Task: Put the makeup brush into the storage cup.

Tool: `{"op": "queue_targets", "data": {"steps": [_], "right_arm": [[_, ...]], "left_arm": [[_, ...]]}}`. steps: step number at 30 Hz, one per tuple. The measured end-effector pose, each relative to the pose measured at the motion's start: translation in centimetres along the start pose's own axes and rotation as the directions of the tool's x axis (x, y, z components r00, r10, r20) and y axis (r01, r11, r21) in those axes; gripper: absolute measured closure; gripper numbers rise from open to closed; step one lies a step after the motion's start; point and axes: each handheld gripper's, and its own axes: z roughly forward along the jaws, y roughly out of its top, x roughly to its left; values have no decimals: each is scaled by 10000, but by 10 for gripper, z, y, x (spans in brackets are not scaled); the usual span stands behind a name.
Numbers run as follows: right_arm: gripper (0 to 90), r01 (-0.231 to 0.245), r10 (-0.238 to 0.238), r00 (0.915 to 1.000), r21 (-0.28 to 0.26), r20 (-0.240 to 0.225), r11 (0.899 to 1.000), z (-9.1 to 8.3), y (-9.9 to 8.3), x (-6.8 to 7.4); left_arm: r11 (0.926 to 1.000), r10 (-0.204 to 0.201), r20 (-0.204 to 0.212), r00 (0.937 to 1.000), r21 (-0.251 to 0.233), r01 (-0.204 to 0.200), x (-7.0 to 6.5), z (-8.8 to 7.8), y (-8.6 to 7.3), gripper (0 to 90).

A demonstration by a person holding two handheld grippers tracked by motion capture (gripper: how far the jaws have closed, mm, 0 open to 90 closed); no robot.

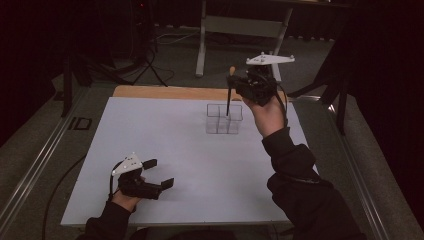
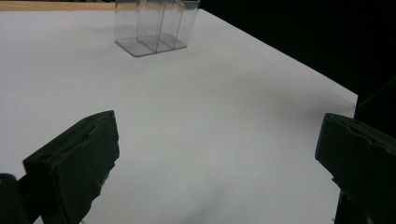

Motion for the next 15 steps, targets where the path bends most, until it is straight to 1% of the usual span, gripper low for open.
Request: {"op": "queue_targets", "data": {"steps": [3, 5, 10, 12, 13, 15], "right_arm": [[843, 17, -17, 9999, -17, 103, 10000, 4, 5, -3], [843, 57, -58, 9997, 28, 248, 10000, 10, 9, -6], [843, 74, -76, 9993, 51, 371, 10000, 17, 15, -10], [843, 68, -71, 9988, 62, 486, 10000, 22, 18, -12], [843, 49, -53, 9984, 73, 570, 10000, 24, 20, -13], [843, 92, -100, 9977, 115, 666, 9999, 28, 22, -15]], "left_arm": [[10000, 33, 18, 10000, -14, -33, -1, 0, 0, 0], [10000, 66, 24, 10000, -16, -66, -1, 1, -1, 0], [9999, 126, 53, 9999, -13, -126, -3, 1, -2, 0], [10000, 54, 81, 10000, -28, -54, -3, 1, -3, 0], [10000, -78, 155, 9999, -59, 79, -2, 1, -4, 0], [9999, -129, 137, 9998, -87, 130, -2, 2, -4, 0]]}}
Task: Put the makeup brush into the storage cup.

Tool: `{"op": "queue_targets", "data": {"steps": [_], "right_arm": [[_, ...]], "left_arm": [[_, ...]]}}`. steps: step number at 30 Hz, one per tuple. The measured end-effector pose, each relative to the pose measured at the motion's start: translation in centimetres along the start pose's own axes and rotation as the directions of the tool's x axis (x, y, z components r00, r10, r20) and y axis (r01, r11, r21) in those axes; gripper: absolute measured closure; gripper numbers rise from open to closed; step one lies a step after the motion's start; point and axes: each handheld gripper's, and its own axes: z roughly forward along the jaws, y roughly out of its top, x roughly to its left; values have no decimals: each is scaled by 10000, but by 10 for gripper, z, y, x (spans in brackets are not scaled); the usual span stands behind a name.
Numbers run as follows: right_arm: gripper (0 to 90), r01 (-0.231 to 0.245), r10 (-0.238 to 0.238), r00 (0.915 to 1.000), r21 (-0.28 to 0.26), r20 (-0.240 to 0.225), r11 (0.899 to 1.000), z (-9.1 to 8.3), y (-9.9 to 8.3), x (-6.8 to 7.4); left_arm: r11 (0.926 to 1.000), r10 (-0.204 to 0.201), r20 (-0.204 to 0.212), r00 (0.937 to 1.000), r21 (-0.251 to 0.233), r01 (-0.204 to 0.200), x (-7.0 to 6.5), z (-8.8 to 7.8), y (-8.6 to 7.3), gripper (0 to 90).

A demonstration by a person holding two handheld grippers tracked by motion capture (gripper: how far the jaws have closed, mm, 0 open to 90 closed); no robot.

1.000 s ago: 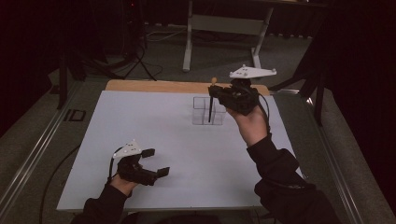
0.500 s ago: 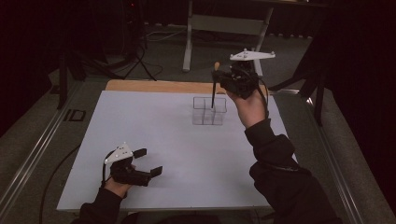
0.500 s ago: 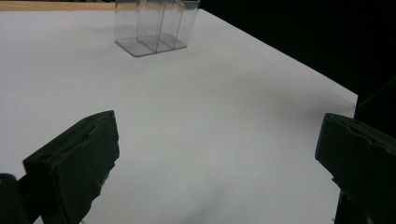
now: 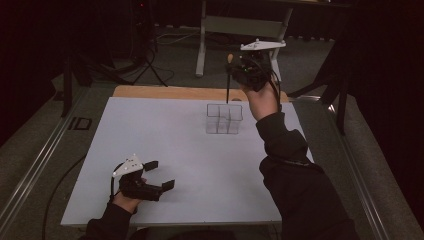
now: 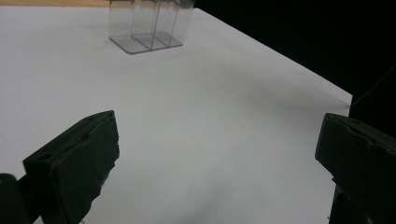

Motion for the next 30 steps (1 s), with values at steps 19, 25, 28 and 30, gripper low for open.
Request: {"op": "queue_targets", "data": {"steps": [19, 25, 28, 30], "right_arm": [[843, -229, 206, 9953, 235, 943, 9995, 39, -4, -17], [843, -479, 438, 9942, 402, 981, 9980, 55, -16, -19], [843, -507, 454, 9942, 531, 975, 9973, 61, -20, -18], [843, -441, 377, 9930, 549, 1119, 9975, 64, -22, -17]], "left_arm": [[9996, -171, 115, 9998, -241, 173, 2, -3, -1, 0], [9998, -145, 124, 9998, -146, 147, 3, -3, -2, 0], [9998, -99, 6, 10000, -170, 99, 2, -3, -2, 0], [9997, -146, 38, 9999, -192, 147, 2, -3, -1, 1]]}}
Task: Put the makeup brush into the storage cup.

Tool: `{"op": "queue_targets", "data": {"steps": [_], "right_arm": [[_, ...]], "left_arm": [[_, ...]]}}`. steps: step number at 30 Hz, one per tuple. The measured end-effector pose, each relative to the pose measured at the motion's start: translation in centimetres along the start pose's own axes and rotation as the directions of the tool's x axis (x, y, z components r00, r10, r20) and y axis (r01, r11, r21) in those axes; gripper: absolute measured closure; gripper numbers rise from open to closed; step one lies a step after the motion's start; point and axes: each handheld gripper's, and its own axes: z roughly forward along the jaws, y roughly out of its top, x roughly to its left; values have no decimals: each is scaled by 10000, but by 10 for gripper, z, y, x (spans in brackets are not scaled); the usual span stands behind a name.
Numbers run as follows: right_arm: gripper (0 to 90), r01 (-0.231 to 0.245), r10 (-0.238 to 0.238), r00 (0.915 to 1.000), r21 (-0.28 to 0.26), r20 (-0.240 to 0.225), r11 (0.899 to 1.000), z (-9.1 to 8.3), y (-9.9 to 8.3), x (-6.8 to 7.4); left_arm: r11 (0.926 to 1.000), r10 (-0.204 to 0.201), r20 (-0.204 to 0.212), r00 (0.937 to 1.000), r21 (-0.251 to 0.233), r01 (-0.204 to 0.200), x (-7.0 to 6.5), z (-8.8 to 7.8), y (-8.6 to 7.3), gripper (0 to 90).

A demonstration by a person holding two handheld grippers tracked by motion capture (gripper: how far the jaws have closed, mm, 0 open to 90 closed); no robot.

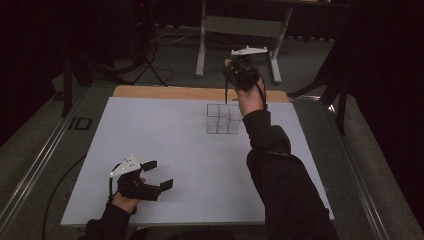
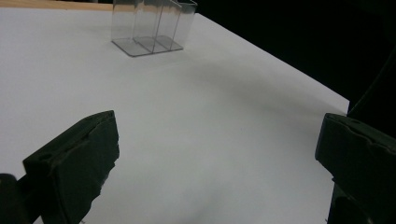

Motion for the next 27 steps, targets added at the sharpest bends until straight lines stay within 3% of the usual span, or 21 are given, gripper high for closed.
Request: {"op": "queue_targets", "data": {"steps": [1, 17, 27], "right_arm": [[843, -103, 103, 9998, 3, -152, 9999, 2, -1, 0], [842, -519, 521, 9986, 363, -55, 9980, 24, -25, -5], [843, -550, 548, 9985, 554, 48, 9969, 34, -40, -6]], "left_arm": [[10000, -8, 15, 10000, 14, 8, 0, 0, 0, 0], [10000, -84, 129, 9999, 55, 83, 0, 0, -1, 0], [9999, -125, 197, 9997, 41, 124, 1, 1, -1, 0]]}}
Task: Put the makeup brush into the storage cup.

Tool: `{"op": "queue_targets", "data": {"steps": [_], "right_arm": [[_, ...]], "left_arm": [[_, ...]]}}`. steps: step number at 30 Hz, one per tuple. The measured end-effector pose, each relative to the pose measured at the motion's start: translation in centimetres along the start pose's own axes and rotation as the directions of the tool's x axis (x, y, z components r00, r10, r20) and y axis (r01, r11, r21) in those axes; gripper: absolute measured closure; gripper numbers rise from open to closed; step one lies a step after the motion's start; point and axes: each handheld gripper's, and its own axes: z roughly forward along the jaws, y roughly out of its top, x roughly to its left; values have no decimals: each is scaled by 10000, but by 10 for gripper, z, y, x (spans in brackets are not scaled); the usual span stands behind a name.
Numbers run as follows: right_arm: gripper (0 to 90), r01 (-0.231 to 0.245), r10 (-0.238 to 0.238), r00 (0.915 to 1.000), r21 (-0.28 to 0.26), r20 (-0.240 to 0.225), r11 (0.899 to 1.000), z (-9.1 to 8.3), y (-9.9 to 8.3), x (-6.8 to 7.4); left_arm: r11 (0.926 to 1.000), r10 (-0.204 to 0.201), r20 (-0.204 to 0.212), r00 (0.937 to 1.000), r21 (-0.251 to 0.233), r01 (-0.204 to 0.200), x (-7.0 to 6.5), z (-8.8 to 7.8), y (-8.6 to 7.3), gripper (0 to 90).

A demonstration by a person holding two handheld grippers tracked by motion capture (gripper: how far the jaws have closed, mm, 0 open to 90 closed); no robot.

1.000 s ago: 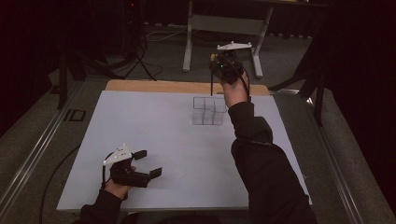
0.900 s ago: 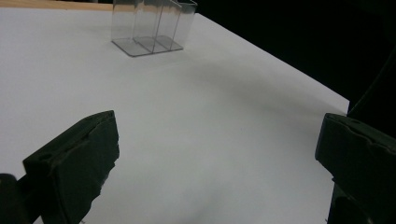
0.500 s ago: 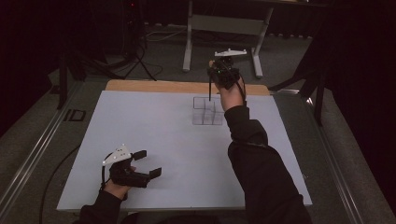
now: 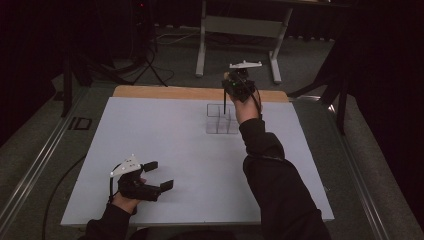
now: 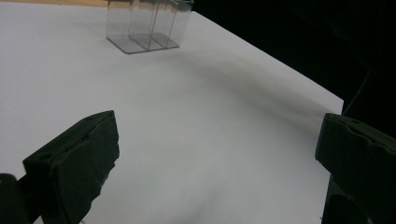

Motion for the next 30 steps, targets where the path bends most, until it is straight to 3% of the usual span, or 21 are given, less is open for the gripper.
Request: {"op": "queue_targets", "data": {"steps": [30], "right_arm": [[841, -371, 380, 9992, 921, -79, 9951, 20, -29, -3]], "left_arm": [[9998, -32, 306, 9995, 192, 26, 0, 2, -1, 0]]}}
